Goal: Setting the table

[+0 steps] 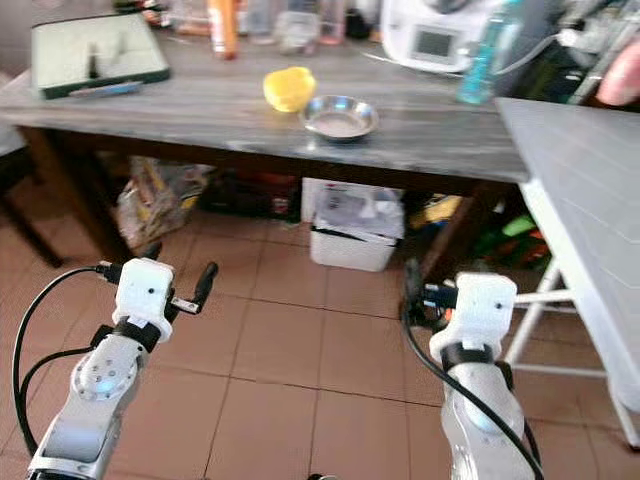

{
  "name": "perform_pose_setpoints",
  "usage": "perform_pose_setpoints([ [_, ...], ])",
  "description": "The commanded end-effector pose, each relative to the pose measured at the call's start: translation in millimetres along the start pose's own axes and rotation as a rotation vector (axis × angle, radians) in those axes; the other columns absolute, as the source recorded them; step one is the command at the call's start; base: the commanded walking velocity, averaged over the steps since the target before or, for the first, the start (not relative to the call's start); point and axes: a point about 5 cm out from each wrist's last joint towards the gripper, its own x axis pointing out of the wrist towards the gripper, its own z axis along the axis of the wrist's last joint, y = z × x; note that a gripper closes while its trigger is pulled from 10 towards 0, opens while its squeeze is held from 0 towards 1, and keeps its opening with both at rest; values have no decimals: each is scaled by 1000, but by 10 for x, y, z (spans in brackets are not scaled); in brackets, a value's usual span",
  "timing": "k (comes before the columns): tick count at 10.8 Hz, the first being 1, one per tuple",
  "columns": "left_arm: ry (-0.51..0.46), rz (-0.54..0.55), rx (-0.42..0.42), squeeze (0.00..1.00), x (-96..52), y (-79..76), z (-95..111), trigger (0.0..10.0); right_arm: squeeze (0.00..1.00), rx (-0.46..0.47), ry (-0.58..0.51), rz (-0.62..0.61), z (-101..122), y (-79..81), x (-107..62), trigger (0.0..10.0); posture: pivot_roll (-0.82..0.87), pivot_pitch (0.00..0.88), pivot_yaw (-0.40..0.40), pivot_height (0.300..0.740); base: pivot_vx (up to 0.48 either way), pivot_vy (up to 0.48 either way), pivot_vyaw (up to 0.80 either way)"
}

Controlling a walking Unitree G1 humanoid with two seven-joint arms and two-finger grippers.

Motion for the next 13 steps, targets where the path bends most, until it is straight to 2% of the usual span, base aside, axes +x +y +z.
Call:
perform_pose_setpoints([
  [1,4,2,10,0,3,-19,-12,10000,494,-9,1,-10,18,-38,-5,10000,136,108,-79,740,0,0,-769],
  [10,-6,-22,26,0,93,-82,1,10000,498,9,-2,-8,26,25,-27,10000,111,120,-54,740,0,0,-757],
  [13,0,-15,30,0,83,-71,11,10000,486,11,-2,-3,8,34,-8,10000,128,131,-47,740,0,0,0],
])
